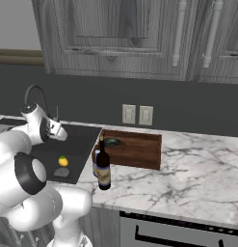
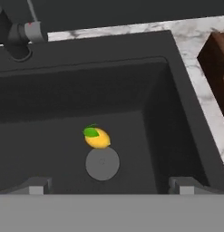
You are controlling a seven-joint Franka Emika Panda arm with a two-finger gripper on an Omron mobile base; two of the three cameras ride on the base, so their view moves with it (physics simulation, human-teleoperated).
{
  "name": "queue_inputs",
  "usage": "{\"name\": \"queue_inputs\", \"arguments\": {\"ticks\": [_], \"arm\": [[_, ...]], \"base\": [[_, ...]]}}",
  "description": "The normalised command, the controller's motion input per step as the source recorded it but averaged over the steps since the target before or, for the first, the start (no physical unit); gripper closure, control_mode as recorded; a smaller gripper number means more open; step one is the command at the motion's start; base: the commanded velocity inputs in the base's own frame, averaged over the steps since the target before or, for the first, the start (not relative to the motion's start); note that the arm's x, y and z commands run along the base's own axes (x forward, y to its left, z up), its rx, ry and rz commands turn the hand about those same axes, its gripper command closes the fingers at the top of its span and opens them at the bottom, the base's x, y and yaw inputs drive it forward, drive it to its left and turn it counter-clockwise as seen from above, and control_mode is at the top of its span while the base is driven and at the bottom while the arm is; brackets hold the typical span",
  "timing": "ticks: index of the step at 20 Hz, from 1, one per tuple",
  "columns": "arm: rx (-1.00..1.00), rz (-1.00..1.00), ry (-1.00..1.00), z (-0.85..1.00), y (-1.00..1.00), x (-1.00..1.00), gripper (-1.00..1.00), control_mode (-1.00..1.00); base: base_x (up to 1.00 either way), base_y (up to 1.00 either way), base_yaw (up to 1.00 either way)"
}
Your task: Pick up all produce items and place them in the sink. Turn on the sink faucet to wash them. Then turn the sink off and put them in the tray.
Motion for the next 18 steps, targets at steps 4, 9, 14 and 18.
{"name": "queue_inputs", "arguments": {"ticks": [4, 9, 14, 18], "arm": [[0.00, 0.17, 0.01, -0.17, 0.06, -0.01, -1.00, -1.00], [0.00, 0.09, 0.08, -0.20, 0.05, 0.00, -1.00, -1.00], [0.00, 0.03, 0.11, -0.21, 0.05, 0.01, -1.00, -1.00], [0.00, 0.01, 0.05, -0.32, 0.00, 0.00, -1.00, -1.00]], "base": [[0.00, 0.00, 0.00], [0.00, 0.00, 0.00], [0.00, 0.00, 0.00], [0.00, 0.00, 0.00]]}}
